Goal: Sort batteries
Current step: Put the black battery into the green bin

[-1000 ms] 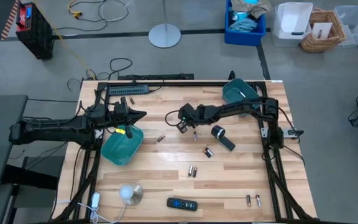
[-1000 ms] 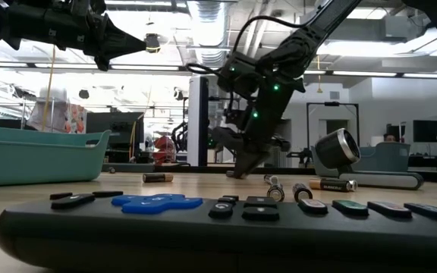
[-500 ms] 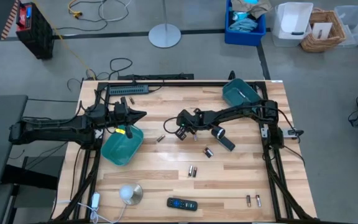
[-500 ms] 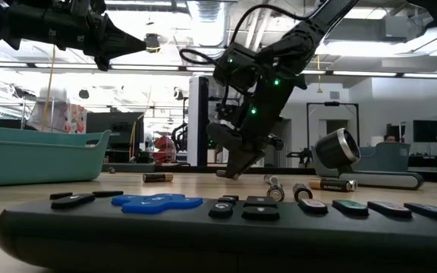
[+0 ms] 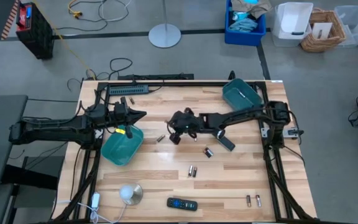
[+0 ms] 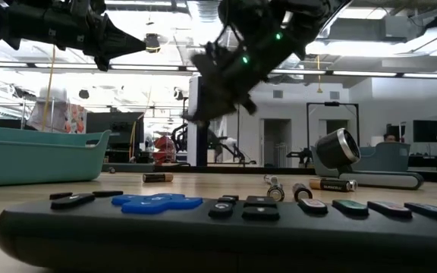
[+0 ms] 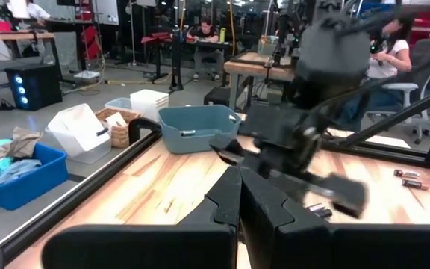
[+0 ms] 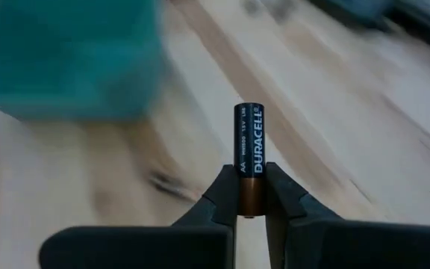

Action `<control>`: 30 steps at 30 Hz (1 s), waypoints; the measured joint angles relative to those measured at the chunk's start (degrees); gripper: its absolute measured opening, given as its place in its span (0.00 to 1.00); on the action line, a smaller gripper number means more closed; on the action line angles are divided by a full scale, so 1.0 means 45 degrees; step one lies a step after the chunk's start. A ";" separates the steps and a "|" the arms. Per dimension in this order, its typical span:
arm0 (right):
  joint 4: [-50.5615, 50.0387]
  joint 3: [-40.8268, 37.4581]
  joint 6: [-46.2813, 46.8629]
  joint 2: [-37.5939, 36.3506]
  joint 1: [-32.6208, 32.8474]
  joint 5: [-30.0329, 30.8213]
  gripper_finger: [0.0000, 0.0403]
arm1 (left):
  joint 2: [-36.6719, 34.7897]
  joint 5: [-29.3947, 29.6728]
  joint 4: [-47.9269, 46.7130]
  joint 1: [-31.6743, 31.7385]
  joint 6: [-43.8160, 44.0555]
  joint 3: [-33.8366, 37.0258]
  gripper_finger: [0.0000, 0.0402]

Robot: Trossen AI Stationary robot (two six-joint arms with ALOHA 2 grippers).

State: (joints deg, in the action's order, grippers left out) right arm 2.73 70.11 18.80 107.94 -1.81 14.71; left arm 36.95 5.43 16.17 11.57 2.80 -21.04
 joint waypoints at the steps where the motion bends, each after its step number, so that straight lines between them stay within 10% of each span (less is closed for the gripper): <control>1: 0.0734 0.0000 -0.0118 0.0032 0.0098 -0.0254 0.10 | -0.0028 0.0014 0.0056 0.0002 -0.0005 0.0000 0.00; 9: 0.4414 0.0702 -0.0581 0.1425 0.0851 -0.0693 0.10 | -0.1726 0.0896 -0.0264 0.0010 0.0119 -0.0005 0.00; 30: 0.2240 0.9242 -0.1524 0.7347 0.0977 -0.2685 0.15 | -0.3224 0.1619 -0.1755 0.0010 0.0298 -0.0005 0.00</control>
State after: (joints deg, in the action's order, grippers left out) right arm 12.81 111.70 11.94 141.00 2.59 2.63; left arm 22.44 12.72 8.27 11.62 4.14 -21.06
